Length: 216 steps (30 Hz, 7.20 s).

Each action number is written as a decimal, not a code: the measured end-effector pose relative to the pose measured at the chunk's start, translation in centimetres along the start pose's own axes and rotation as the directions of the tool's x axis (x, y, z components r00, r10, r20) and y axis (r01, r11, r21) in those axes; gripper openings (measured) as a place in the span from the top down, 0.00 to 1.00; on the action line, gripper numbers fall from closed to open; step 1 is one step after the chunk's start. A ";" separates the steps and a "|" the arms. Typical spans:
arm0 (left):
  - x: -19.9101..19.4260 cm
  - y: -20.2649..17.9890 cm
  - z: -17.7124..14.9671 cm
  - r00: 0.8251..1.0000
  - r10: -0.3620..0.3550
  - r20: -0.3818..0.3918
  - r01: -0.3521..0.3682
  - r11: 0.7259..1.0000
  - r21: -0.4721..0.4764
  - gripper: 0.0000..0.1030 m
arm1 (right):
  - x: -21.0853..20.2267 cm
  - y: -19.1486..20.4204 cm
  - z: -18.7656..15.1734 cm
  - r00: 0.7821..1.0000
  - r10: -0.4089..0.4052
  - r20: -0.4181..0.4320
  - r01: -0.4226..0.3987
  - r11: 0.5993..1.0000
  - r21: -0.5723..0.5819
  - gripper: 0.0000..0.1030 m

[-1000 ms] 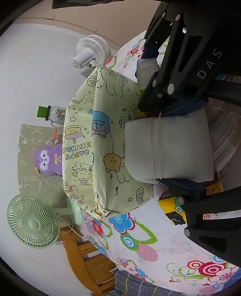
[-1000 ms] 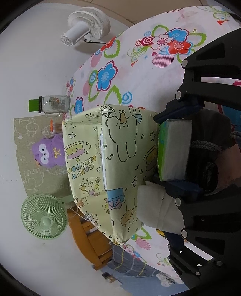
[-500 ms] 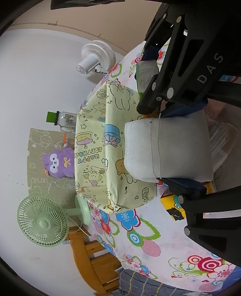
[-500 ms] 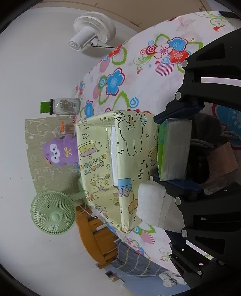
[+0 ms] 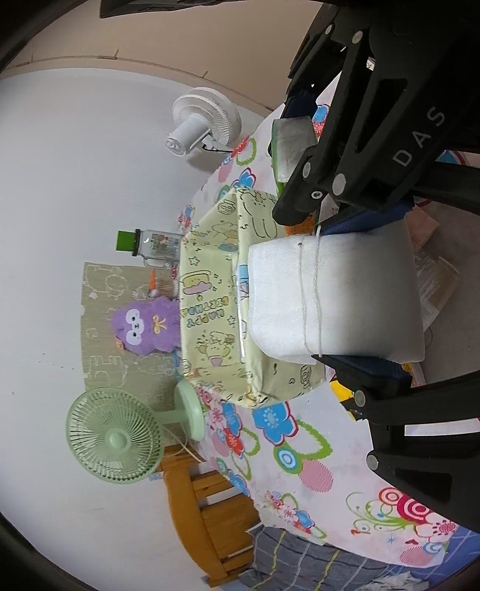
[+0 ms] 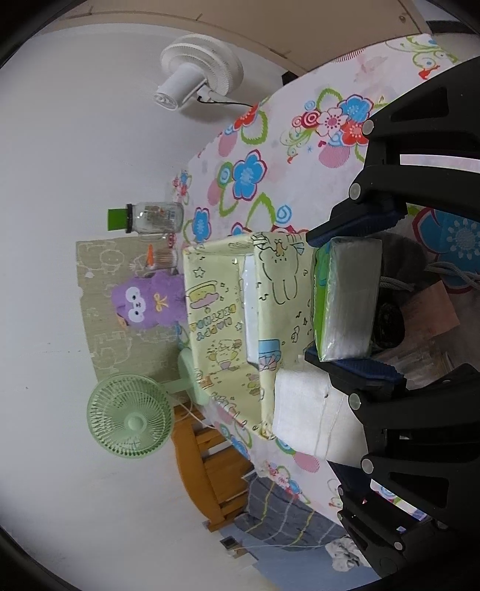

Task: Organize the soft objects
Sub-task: 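Carry the towel and tissue pack over the fabric box and lower them inside, then open both grippers and lift them out of the fabric box, then grasp the black wrapped bundle with the right gripper while the left gripper reaches the brown snack box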

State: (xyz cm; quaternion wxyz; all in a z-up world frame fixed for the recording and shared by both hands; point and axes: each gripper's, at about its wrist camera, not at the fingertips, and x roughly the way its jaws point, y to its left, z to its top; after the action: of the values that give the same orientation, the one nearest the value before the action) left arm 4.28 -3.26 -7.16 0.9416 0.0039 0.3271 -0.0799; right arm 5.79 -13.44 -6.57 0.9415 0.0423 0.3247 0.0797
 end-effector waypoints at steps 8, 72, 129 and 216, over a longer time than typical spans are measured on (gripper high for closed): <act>-1.4 -0.2 0.8 0.999 -0.001 0.048 0.001 1.000 0.007 0.42 | -1.7 0.3 0.9 0.999 -0.014 0.048 0.014 1.000 -0.009 0.43; 7.5 3.0 9.4 0.999 0.016 0.048 -0.015 1.000 -0.024 0.42 | 8.2 -0.1 10.2 0.998 -0.035 0.060 0.036 0.999 -0.013 0.42; 4.9 2.4 9.1 0.996 0.032 0.078 -0.031 1.000 -0.004 0.03 | 5.0 1.1 9.6 0.992 -0.060 0.110 0.065 0.997 -0.044 0.02; 2.7 2.3 -1.8 0.999 0.048 0.007 -0.048 0.998 -0.029 0.01 | 3.2 2.5 -1.3 0.999 -0.012 0.032 0.015 0.993 -0.116 0.00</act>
State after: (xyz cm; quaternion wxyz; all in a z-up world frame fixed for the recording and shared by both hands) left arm 5.63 -1.32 -10.39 0.9445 -0.0021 0.3244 -0.0524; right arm 7.15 -10.33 -9.14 0.9478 -0.0134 0.3052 0.0913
